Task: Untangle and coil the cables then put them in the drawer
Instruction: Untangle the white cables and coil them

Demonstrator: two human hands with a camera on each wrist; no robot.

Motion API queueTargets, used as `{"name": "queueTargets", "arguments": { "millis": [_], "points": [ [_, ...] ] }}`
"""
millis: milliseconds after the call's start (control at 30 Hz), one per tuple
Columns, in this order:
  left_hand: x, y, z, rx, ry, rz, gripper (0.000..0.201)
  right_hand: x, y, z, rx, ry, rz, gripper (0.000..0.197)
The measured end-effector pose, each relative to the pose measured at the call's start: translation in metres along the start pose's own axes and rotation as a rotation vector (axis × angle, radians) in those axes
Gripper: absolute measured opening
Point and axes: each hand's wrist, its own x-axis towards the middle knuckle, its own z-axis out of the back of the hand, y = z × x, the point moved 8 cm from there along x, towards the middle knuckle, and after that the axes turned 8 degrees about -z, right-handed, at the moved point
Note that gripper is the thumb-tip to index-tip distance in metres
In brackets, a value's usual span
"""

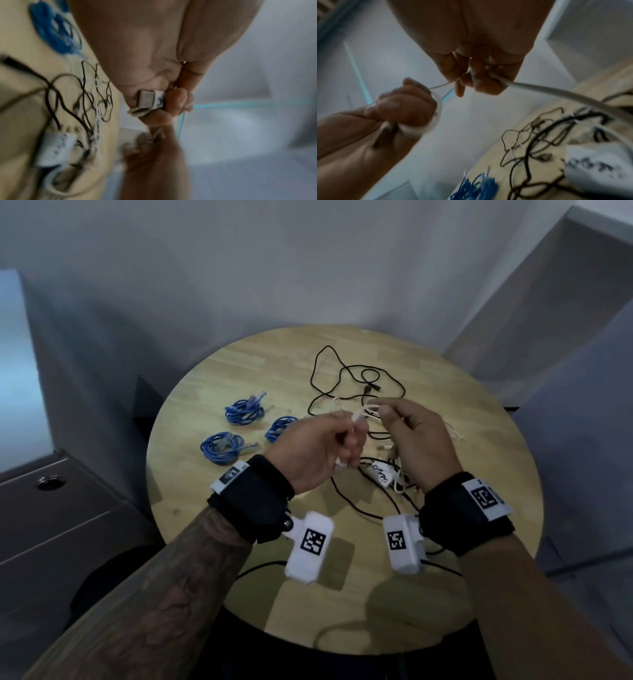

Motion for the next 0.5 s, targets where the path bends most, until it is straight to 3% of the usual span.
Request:
{"name": "queueTargets", "arguments": {
  "millis": [100,167,233,300,433,500],
  "points": [
    [0.006,-0.024,0.019,-0.451,-0.109,-0.136,0.027,-0.011,-0.021,-0.031,-0.064,0.278,-0.121,0.022],
    [0.010,-0.035,0.048,-0.529,-0.262,-0.239,0.024,-0.025,-0.021,-0.049,-0.201,0.446,-0.099,0.022],
    [0.010,-0.039,0.074,-0.447,-0.433,-0.312,0.021,-0.035,-0.013,-0.059,-0.300,0.532,-0.030,0.022],
    [0.008,-0.040,0.086,-0.313,-0.527,-0.365,0.019,-0.040,-0.003,-0.061,-0.344,0.529,0.022,0.021],
    [0.006,-0.039,0.074,0.190,-0.511,-0.446,0.016,-0.041,0.020,-0.048,-0.292,0.404,0.145,0.027],
    [0.004,-0.032,0.065,0.277,-0.487,-0.429,0.016,-0.039,0.027,-0.042,-0.283,0.389,0.160,0.033]
  ]
}}
